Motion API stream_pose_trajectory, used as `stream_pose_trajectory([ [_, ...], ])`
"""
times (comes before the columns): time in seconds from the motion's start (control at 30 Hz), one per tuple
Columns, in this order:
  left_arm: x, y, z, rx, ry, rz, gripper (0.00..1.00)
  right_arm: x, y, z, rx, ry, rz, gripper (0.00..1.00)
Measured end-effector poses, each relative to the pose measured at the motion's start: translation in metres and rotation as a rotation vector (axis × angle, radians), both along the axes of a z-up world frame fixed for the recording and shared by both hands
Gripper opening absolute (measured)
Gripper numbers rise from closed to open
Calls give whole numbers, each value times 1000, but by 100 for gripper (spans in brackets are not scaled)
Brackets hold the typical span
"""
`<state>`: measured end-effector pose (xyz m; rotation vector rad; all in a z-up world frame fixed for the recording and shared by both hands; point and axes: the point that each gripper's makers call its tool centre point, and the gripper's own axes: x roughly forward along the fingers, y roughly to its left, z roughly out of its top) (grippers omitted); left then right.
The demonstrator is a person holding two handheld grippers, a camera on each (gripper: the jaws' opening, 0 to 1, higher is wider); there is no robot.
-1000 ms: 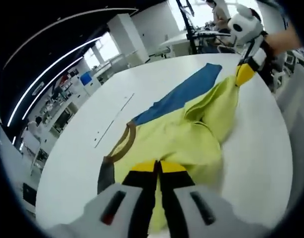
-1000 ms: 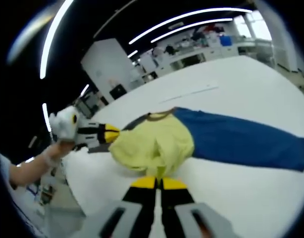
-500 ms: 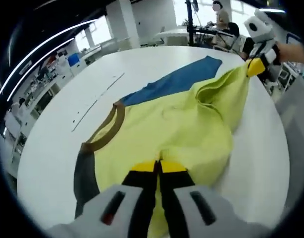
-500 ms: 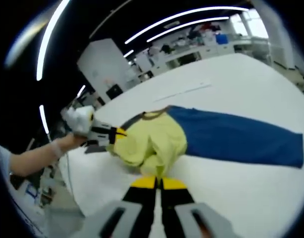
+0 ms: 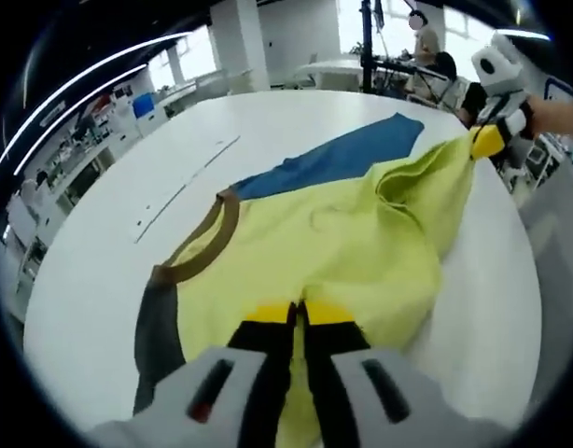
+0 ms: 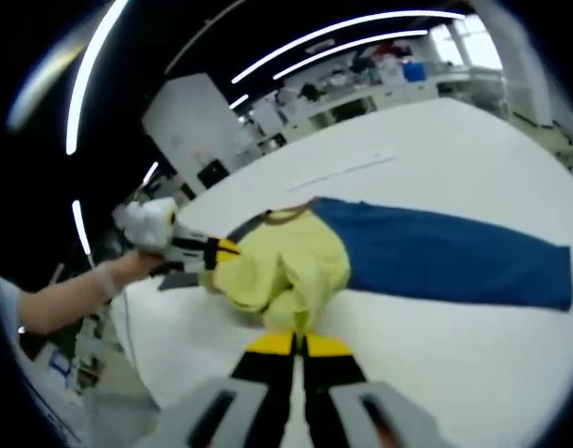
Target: Fold the garment on the visible template until the final outline fits inside the template.
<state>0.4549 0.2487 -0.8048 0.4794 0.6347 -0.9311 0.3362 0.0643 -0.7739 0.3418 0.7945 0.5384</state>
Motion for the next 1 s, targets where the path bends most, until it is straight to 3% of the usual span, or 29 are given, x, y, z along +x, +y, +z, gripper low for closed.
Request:
stream_pose_trajectory([
  [0.2,1,11,31,-86,-27,50,14,-1,3,1,0,-1,4,0],
  [0.5,-19,25,46,-185,29,68,37,-2,5,0,-2,-1,14,0],
  [0.6,-35,20,50,-234,82,53,33,-4,6,-1,-3,1,17,0],
  [0.7,-44,19,46,-216,78,51,30,-5,7,-1,-5,2,19,0],
  [1.0,-64,16,21,-228,154,62,19,-5,8,-4,-8,7,21,0],
])
